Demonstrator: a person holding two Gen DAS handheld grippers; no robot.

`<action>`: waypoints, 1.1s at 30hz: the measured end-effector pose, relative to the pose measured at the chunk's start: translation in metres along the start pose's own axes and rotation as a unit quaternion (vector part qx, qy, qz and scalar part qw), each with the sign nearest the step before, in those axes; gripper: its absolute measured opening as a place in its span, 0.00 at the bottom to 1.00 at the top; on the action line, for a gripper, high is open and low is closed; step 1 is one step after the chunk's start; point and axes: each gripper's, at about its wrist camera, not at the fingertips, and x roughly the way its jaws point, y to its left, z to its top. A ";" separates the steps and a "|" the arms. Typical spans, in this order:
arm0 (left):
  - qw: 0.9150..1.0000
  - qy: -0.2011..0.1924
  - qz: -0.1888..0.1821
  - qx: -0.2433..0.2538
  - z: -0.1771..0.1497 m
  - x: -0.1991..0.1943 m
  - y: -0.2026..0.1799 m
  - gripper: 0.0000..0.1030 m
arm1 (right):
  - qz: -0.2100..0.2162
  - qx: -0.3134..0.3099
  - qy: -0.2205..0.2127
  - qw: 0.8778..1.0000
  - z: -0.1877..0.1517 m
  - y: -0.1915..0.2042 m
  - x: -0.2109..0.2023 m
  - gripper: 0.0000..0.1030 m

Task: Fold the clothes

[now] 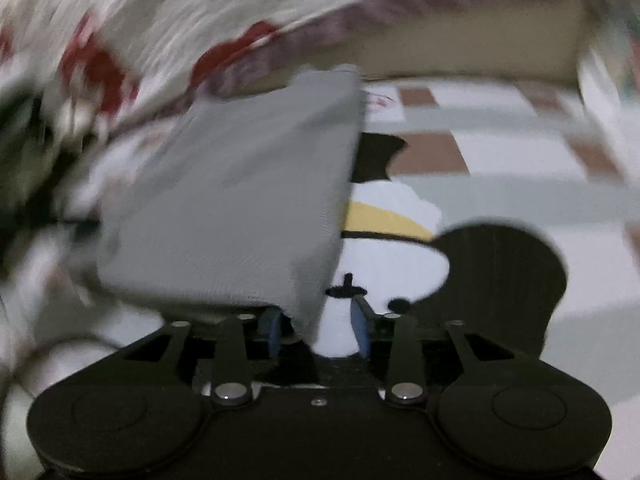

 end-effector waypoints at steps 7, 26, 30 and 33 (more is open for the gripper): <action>1.000 0.024 0.006 -0.011 0.002 0.000 0.003 0.42 | -0.001 -0.105 0.008 0.994 -0.002 0.012 0.004 0.25; 0.972 -0.039 -0.094 0.212 -0.018 -0.005 -0.081 0.59 | 0.083 -0.059 -0.038 0.994 0.056 0.028 -0.031 0.04; 0.952 -0.019 -0.029 0.304 -0.042 0.021 -0.109 0.61 | 0.090 -0.062 -0.049 0.993 0.066 0.032 -0.037 0.04; 0.942 -0.007 0.037 0.333 -0.051 0.030 -0.116 0.67 | 0.088 -0.083 -0.058 0.991 0.071 0.037 -0.042 0.04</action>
